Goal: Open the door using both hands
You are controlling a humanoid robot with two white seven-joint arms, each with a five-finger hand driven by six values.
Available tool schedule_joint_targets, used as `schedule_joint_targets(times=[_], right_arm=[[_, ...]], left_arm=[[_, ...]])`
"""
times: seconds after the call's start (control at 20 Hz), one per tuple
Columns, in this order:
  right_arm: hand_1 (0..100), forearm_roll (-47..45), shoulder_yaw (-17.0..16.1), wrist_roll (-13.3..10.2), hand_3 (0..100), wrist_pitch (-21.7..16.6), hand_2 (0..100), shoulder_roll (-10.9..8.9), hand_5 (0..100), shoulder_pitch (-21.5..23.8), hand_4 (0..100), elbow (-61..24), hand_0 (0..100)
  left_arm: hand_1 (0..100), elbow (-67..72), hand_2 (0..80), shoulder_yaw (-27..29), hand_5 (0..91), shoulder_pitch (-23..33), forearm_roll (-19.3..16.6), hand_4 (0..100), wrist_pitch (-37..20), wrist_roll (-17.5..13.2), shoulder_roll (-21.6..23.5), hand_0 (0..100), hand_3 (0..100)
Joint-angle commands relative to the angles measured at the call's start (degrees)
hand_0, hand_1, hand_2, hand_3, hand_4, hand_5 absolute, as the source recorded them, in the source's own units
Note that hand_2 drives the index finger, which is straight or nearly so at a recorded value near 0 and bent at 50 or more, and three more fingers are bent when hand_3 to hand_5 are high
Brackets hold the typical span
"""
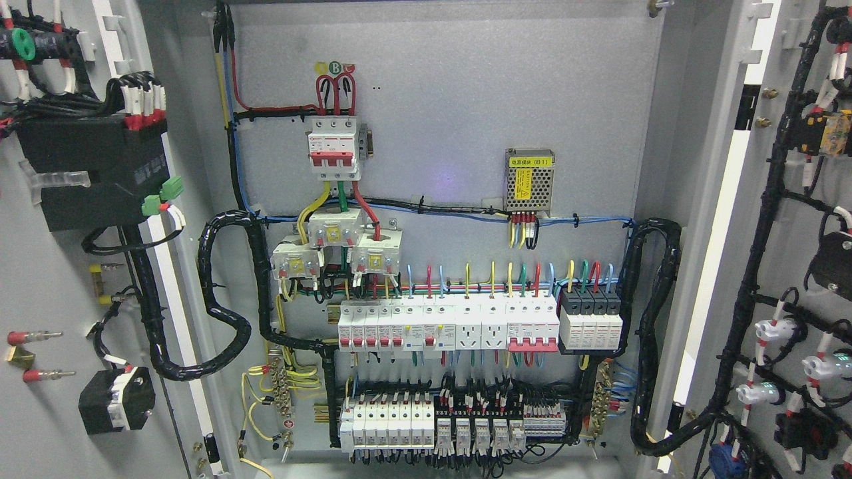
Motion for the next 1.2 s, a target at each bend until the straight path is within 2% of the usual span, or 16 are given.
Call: schedule_joint_targets(times=[0.0, 0.15, 0.35, 0.75, 1.15], right_arm=[[0, -0.1, -1.4, -0.1, 0, -31.7, 0, -0.89, 0, -0.1, 0, 0.5, 11], [0, -0.2, -2.1, -0.2, 0, -31.9, 0, -0.53, 0, -0.1, 0, 0.6, 11], [0, -0.2, -2.4, -0.6, 0, -32.0, 0, -0.18, 0, -0.1, 0, 0.6, 11], [0, -0.2, -2.8, -0.6, 0, -32.0, 0, 0.52, 0, -0.1, 0, 0.6, 11], [0, -1.7, -3.0, -0.6, 0, -32.2, 0, 1.58, 0, -0.1, 0, 0.6, 11]], left_arm=[[0, 0.4, 0.0, 7.1, 0.0, 0.6, 4.7, 3, -4.4, 0.0, 4.0, 0, 0], [0, 1.1, 0.0, 8.2, 0.0, 0.6, 7.1, 3, -4.4, 0.0, 5.6, 0, 0], [0, 2.9, 0.0, 8.8, 0.0, 0.6, 7.9, 3, -4.3, 0.0, 6.4, 0, 0], [0, 5.0, 0.0, 13.4, 0.0, 1.5, 10.9, 3, -3.7, -0.1, 8.3, 0, 0], [0, 9.8, 0.0, 14.7, 0.0, 1.5, 13.4, 3, -3.7, 0.0, 11.1, 0, 0]])
